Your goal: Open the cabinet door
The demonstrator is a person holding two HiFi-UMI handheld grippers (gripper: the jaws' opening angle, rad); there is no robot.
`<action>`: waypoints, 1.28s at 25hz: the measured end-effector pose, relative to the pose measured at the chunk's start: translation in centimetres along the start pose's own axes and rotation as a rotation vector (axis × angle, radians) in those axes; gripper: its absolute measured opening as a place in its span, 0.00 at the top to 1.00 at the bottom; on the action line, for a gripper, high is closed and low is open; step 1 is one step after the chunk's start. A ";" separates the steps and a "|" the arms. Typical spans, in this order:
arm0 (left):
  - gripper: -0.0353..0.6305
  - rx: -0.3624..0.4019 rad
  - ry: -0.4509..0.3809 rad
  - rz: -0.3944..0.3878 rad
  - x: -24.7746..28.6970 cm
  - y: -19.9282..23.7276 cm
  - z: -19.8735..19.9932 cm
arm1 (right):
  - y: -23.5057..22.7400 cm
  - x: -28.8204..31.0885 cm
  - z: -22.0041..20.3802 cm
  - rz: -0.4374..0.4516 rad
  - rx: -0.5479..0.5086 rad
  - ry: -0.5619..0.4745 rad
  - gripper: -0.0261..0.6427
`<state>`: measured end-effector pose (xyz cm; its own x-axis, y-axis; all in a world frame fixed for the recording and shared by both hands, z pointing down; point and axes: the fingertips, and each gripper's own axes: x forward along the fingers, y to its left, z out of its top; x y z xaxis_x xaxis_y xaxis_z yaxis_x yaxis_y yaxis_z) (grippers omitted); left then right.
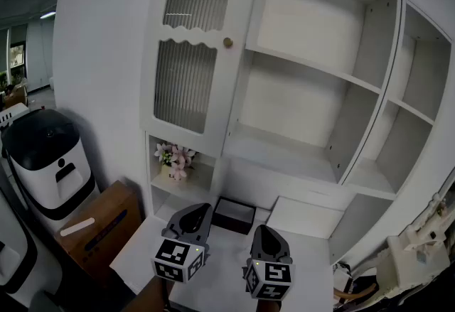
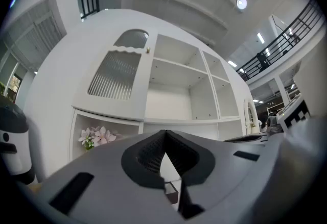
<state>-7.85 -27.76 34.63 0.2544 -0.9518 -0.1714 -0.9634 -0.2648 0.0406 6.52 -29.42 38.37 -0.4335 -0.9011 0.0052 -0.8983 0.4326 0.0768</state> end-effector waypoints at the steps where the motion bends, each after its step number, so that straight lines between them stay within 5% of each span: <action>1: 0.93 -0.002 0.000 -0.001 0.0 0.0 0.0 | 0.1 -0.1 -0.2 0.003 0.004 0.005 0.93; 32: 0.93 -0.013 0.033 0.043 -0.7 -0.8 -1.2 | 0.0 -1.1 -0.9 0.049 -0.020 0.001 0.93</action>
<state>-7.11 -27.06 35.94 0.2161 -0.9668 -0.1364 -0.9723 -0.2258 0.0598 7.09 -28.42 39.28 -0.4767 -0.8790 0.0100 -0.8745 0.4754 0.0963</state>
